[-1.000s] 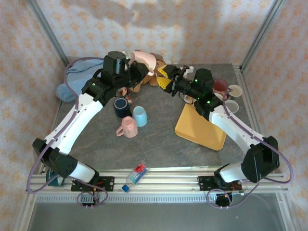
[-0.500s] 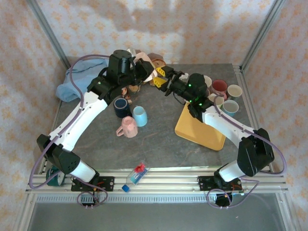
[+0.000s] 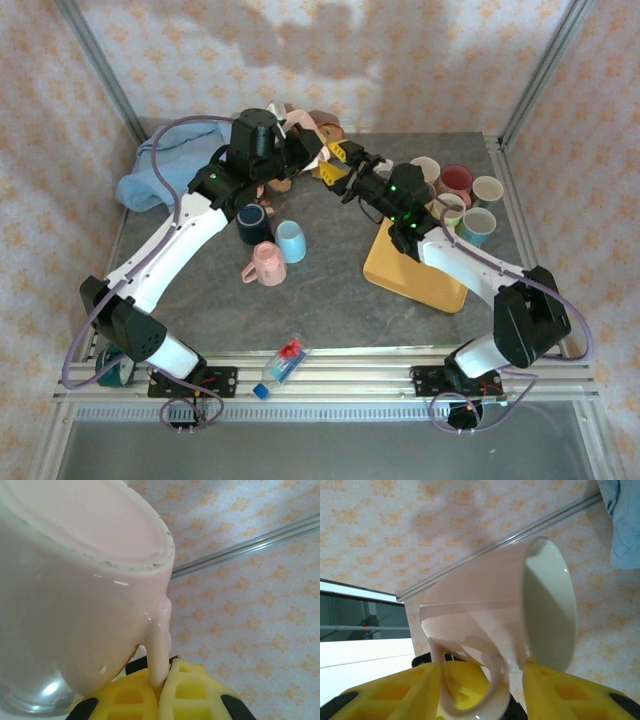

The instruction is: Turn the mug right side up

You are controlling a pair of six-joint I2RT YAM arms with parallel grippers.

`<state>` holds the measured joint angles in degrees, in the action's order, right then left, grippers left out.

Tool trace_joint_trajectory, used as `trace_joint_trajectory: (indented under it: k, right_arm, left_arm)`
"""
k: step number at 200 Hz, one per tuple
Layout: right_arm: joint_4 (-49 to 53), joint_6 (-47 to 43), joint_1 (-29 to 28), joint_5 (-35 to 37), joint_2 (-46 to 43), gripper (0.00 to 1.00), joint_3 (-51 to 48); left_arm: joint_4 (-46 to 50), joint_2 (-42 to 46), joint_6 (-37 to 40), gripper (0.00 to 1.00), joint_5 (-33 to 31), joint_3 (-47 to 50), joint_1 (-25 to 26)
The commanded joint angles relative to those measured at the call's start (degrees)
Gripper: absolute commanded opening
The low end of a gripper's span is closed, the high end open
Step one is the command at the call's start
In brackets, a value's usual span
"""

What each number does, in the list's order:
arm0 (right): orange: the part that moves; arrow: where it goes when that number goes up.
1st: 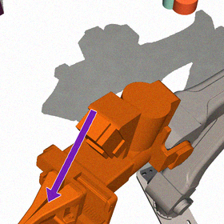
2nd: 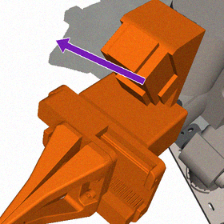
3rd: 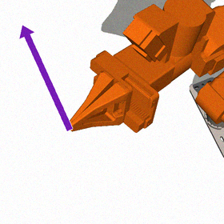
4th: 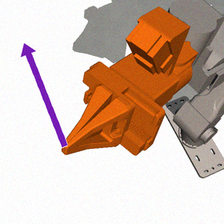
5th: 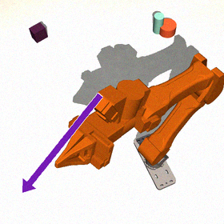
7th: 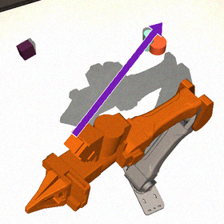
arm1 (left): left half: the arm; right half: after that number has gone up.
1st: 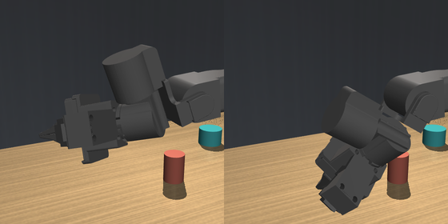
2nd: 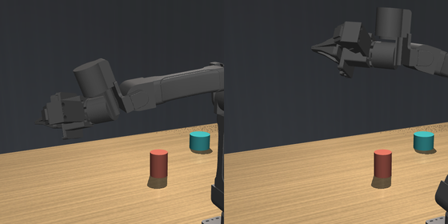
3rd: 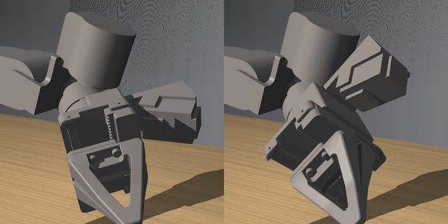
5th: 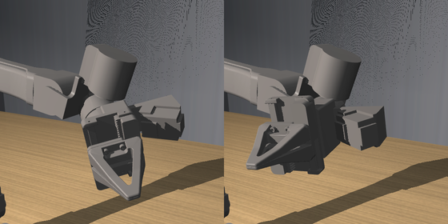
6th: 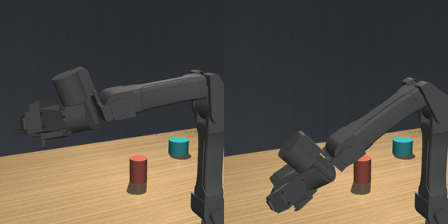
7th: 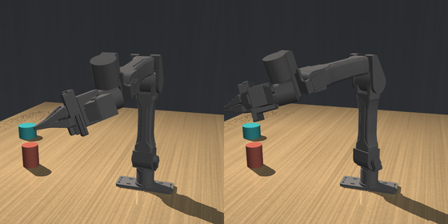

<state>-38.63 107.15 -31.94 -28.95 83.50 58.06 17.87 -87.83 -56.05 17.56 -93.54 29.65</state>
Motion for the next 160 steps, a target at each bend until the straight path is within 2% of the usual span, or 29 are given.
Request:
trace_joint_trajectory:
  k: [1, 49, 68, 86, 114, 160]
  right_arm:
    - [-0.2, -0.3, 0.3, 1.3, -3.8, 0.48, -1.9]
    - [6.3, -6.4, 3.3, 1.4, -11.5, 0.49, -3.5]
    - [5.8, -6.0, 4.2, 1.1, -13.2, 0.51, -4.0]
    - [3.0, -3.0, 4.4, 0.9, -13.1, 0.53, -4.4]
    - [-6.9, 3.7, 4.4, 0.2, -10.2, 0.51, -4.1]
    - [-15.0, 10.7, 4.6, -0.7, -7.6, 0.51, -1.8]
  left_arm:
    - [-15.9, 2.8, 3.6, 0.00, 1.9, 0.9, 0.6]
    - [-30.5, 4.9, 8.1, 0.00, 4.0, 6.5, 0.6]
    - [-37.6, 5.4, 9.1, 0.00, 5.0, 8.4, 0.7]
    - [-44.4, 5.3, 10.0, 0.00, 5.9, 9.8, 0.8]
    - [-53.5, 5.1, 13.8, 0.00, 8.2, 10.9, 1.4]
    - [-58.3, 4.1, 20.3, 0.00, 12.9, 9.6, 2.2]
